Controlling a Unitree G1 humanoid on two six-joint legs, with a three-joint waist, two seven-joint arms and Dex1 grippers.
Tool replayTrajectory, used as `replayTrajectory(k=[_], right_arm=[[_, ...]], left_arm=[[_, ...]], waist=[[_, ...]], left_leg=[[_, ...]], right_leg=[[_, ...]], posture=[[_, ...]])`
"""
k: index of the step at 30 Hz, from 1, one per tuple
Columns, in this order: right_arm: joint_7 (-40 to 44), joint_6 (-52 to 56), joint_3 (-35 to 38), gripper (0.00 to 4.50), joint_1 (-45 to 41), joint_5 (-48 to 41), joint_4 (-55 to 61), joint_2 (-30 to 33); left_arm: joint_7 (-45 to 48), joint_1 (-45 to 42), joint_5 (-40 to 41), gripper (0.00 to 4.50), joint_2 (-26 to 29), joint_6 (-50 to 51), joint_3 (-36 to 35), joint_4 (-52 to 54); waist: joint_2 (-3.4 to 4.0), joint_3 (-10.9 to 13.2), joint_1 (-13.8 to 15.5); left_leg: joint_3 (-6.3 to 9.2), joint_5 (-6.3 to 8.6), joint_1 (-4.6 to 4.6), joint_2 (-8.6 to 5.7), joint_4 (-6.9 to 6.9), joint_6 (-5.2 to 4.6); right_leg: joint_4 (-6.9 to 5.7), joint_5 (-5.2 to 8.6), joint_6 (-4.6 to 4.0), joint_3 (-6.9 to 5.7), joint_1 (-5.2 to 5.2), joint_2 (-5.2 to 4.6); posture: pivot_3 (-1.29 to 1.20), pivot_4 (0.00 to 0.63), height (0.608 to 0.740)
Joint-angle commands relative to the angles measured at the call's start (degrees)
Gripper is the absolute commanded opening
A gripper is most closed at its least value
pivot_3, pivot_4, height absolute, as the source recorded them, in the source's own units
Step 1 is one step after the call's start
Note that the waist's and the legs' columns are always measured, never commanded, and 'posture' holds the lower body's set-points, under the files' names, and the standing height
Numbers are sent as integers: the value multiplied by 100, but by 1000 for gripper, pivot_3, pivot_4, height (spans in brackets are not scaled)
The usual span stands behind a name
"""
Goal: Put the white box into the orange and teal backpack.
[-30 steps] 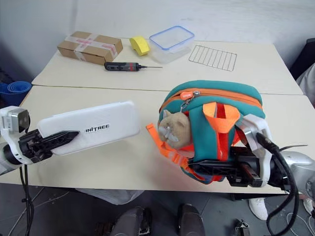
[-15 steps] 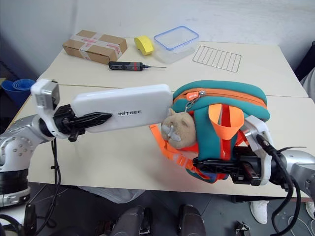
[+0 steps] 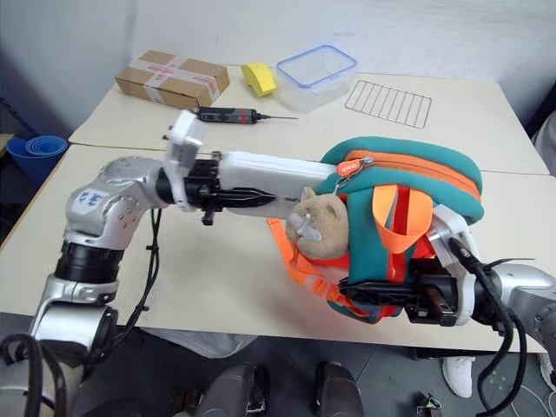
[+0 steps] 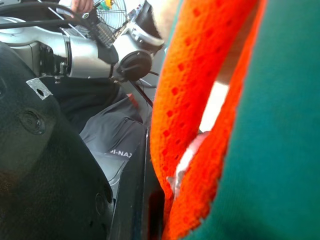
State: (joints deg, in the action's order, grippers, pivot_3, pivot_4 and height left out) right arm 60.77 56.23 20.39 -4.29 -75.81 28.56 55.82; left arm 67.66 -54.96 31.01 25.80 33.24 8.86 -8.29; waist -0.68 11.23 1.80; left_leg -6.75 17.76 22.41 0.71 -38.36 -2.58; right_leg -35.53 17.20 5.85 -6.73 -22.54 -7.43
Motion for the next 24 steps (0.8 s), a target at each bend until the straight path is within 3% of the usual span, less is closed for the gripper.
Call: replayTrajectory(k=[1,5,9,11,15,18,24], right_arm=[[151,-52,-11,28,-28,72,-19,55],[199,-85,5,28,-1,184,-8,48],[152,-153,17,28,28,262,33,-2],[77,-195,27,0,38,277,46,-57],[-105,-298,96,0,201,300,81,-239],[-231,-415,54,0,212,370,61,-389],[-349,-501,-9,0,126,472,-37,-524]], left_arm=[[-175,-726,-556,1204,-869,-429,558,-692],[-435,-1140,-1246,1204,-1917,-1189,917,-1877],[-634,-1135,-1727,1204,-2454,-1861,1019,-2450],[-643,-1086,-1756,1942,-2563,-1917,923,-2504],[-511,-819,-1423,3070,-2314,-1899,370,-2141],[85,-730,-1350,3884,-1849,-2545,95,-2110],[1346,-769,-894,3884,-1013,-2536,-356,-2228]], waist=[[-2,1,34],[-2,1,63],[-2,1,34],[-2,1,34],[-1,1,46],[-1,1,-23],[1,0,-46]], left_leg=[[2,-1,2,-1,-7,-2],[0,11,19,-2,-37,-25],[3,21,35,6,-58,-29],[8,21,36,7,-65,-30],[17,24,43,9,-73,-34],[18,24,51,9,-74,-34],[17,16,54,12,-75,-23]], right_leg=[[1,-1,3,-2,2,0],[12,-12,21,-1,1,-5],[17,-14,26,-2,-5,-17],[36,-15,27,-4,-3,-24],[46,-23,36,-7,1,-32],[49,-24,37,-10,-4,-33],[41,-26,34,-55,-9,-19]], posture=[[0,150,740],[0,150,740],[0,150,740],[0,150,740],[0,150,740],[0,150,740],[0,150,740]])
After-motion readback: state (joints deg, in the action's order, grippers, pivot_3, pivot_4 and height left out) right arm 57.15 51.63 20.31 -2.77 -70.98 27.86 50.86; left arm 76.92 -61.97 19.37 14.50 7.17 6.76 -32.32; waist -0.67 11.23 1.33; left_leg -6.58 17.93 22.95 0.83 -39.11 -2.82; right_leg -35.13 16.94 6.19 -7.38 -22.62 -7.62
